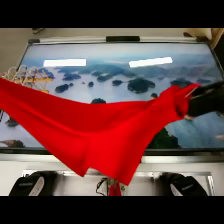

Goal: Fold the shirts.

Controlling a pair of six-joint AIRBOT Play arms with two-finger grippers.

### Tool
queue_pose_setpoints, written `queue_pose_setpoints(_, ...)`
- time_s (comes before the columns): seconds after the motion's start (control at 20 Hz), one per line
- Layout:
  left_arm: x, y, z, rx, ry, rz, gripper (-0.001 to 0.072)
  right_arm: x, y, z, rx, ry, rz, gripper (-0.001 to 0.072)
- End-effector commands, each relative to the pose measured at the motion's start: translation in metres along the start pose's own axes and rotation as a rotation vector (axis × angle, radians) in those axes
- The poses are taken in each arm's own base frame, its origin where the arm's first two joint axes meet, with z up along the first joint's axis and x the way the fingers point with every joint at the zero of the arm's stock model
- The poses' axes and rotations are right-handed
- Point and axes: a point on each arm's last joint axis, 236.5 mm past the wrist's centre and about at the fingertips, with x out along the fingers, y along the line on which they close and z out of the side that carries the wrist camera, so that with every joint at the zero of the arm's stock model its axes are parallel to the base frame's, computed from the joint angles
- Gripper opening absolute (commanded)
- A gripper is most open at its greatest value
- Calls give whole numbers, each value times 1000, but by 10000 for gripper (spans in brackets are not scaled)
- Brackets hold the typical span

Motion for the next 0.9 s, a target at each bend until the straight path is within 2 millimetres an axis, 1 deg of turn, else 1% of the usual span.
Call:
queue_pose_setpoints(0.0,65,26,-81,-97,154,11,33,105,25,-68,19,212,29,71)
queue_pose_setpoints(0.05,83,28,-100,-156,158,-10,33,138,32,-73,78,199,31,72)
queue_pose_setpoints(0.1,97,29,-114,-212,154,-26,33,169,39,-76,160,190,32,72)
queue_pose_setpoints(0.15,110,32,-126,-268,146,-34,33,195,44,-77,247,188,31,72)
queue_pose_setpoints(0.25,126,39,-141,-337,135,-31,33,241,55,-75,384,177,39,72)
queue_pose_setpoints(0.35,134,44,-149,-348,149,-19,33,274,63,-77,486,164,49,72)
queue_pose_setpoints(0.4,136,45,-151,-352,156,-16,33,284,66,-78,520,164,52,73)
queue_pose_setpoints(0.45,138,46,-153,-353,164,-14,33,291,69,-80,541,167,58,111)
queue_pose_setpoints(0.5,140,47,-155,-343,170,-13,33,294,70,-81,544,168,60,259)
queue_pose_setpoints(0.55,141,48,-156,-332,174,-12,33,291,67,-80,534,169,55,466)
queue_pose_setpoints(0.6,142,48,-157,-320,175,-13,33,285,59,-77,531,179,42,476)
queue_pose_setpoints(0.65,142,48,-157,-309,175,-13,33,274,45,-71,537,184,23,476)
queue_pose_setpoints(0.75,142,48,-157,-310,175,-13,33,246,18,-57,583,189,37,476)
queue_pose_setpoints(0.8,141,48,-157,-309,175,-13,33,233,13,-54,606,197,95,475)
queue_pose_setpoints(0.85,142,48,-157,-309,175,-14,33,223,19,-59,633,234,179,476)
